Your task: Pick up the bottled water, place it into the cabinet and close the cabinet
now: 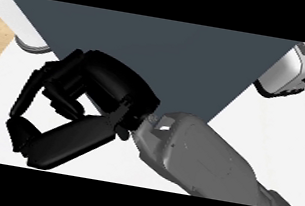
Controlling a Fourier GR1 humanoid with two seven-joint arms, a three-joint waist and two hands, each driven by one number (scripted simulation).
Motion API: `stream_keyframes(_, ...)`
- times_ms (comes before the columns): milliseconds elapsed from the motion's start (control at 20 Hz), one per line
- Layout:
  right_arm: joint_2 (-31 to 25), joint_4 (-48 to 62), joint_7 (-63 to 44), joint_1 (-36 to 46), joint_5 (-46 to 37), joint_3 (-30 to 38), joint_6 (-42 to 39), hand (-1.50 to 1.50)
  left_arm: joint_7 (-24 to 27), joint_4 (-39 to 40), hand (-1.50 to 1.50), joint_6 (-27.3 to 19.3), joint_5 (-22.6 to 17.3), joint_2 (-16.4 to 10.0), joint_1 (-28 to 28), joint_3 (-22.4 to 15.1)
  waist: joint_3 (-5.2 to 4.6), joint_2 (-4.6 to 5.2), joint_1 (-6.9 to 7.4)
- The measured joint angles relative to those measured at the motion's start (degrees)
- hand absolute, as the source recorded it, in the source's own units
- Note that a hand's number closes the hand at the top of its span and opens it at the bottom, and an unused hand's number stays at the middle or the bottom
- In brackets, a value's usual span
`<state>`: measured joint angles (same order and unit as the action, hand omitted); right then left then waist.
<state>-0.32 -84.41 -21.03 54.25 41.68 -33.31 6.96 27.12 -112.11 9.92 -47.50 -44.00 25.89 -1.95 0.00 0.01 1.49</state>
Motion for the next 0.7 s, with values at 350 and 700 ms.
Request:
stream_keyframes(350,-1.7,7.7,4.5,-0.4,-2.7,6.3,-6.0,1.5,-3.3,-2.1,-1.5,0.9,-1.0,0.5,1.4,3.3,-0.14,-0.13,-0.33)
stream_keyframes(700,-2.3,12.0,8.8,0.4,-7.3,7.5,-6.5,1.5,-3.1,-1.2,-1.5,2.2,0.2,1.9,1.5,3.7,-0.82,-0.94,0.25)
